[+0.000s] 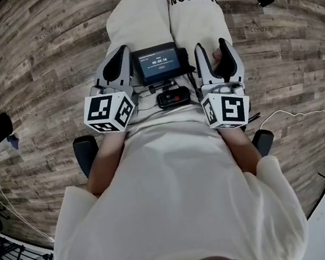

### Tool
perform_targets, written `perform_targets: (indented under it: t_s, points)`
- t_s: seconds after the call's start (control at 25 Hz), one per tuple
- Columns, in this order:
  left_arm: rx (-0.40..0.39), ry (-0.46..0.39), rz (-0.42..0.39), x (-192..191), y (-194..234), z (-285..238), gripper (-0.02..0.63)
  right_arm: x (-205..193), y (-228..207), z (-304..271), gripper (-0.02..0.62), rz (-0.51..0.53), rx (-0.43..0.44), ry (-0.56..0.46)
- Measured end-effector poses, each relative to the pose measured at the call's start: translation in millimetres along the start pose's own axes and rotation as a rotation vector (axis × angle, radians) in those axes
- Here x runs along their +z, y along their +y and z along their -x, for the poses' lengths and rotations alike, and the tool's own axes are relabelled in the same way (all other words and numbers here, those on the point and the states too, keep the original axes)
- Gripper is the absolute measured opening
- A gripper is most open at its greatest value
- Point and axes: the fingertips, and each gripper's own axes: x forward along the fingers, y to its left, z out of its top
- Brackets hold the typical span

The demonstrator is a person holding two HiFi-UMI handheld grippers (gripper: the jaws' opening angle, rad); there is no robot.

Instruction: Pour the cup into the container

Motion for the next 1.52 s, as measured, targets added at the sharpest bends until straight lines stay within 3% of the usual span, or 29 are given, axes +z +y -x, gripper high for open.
perform_targets:
  t_s: [1.52]
  points:
    - [-0.002,-0.002,-0.006,4,1,5,0.011,1,4,1,0.236,-0.007,0.0,0.001]
